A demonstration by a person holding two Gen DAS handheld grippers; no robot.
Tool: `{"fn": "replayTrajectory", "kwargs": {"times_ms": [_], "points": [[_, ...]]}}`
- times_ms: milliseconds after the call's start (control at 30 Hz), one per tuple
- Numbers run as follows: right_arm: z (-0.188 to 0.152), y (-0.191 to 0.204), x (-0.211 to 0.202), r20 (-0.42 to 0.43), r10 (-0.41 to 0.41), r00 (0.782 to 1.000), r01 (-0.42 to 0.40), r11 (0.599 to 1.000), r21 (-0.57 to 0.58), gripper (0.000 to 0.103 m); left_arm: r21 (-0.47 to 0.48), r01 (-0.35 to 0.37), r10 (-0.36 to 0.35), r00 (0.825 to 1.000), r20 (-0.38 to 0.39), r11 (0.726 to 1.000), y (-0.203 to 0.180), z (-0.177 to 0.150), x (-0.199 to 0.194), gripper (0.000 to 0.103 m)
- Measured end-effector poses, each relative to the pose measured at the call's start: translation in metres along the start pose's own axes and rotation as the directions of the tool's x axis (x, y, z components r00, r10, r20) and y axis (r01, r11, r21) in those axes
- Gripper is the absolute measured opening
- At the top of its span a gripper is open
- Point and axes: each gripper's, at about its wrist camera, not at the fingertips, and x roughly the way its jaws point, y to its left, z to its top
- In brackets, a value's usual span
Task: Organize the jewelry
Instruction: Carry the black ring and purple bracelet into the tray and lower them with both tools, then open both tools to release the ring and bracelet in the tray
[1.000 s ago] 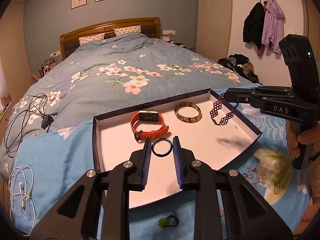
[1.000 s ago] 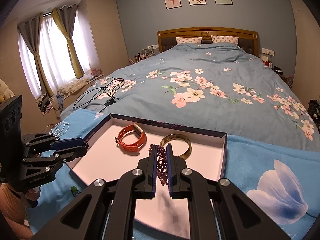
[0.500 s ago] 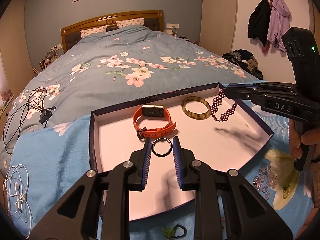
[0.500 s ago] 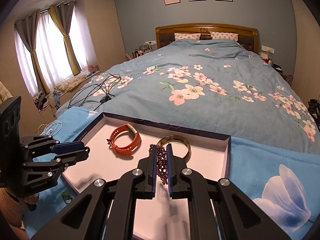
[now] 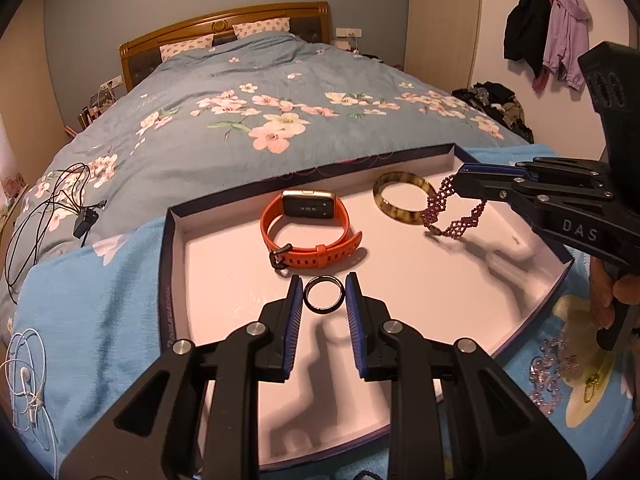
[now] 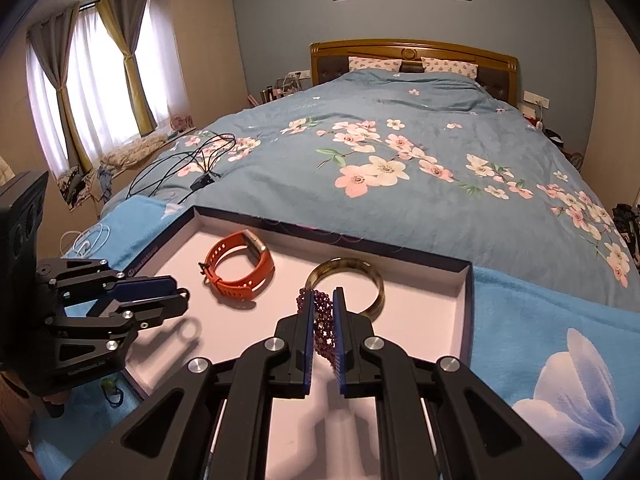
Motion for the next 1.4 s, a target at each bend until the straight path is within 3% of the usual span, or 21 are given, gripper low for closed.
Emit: {"fn": "replayTrajectory", "kwargs": {"times_ms": [400, 600, 733, 800, 933, 1000, 1400], "points": [[-0.011, 0.009, 0.017, -0.066, 0.006, 0.998, -0.008, 0.999, -0.032, 0.011, -0.015, -0.007, 0.006, 0.999, -0.041, 1.0, 0.005, 0.003, 0.024, 0.022], [-0.012, 0.006, 0.015, -0.074, 0.006, 0.997, -0.007, 1.0, -0.016, 0.022, -0.027, -0.004, 0.002, 0.998, -0.058, 1.0, 0.005, 0.003, 0.03, 0.023], [-0.011, 0.001, 0.003, -0.055, 0.018, 0.998, -0.017, 1.0, 0.017, 0.026, -0.039, -0.009, 0.008, 0.999, -0.04, 0.999, 0.008, 0.003, 0.027, 0.032], [-0.012, -0.001, -0.004, -0.043, 0.018, 0.999, -0.017, 1.0, 0.024, 0.03, -0.044, -0.008, 0.007, 1.0, -0.029, 0.999, 0.01, 0.003, 0.023, 0.041], [-0.015, -0.006, -0.021, -0.02, 0.037, 0.999, -0.036, 0.998, 0.053, 0.031, -0.055, -0.008, 0.008, 1.0, -0.002, 0.998, 0.011, 0.003, 0.011, 0.047], [-0.017, -0.008, -0.032, -0.003, 0.05, 0.999, -0.05, 0.996, 0.07, 0.037, -0.058, -0.013, 0.014, 1.0, 0.024, 0.998, 0.012, 0.004, 0.001, 0.057], [-0.056, 0.001, -0.095, 0.022, 0.094, 0.995, -0.095, 0.995, 0.031, 0.037, -0.059, -0.019, 0.028, 0.985, 0.168, 0.998, 0.014, -0.027, -0.085, 0.066]]}}
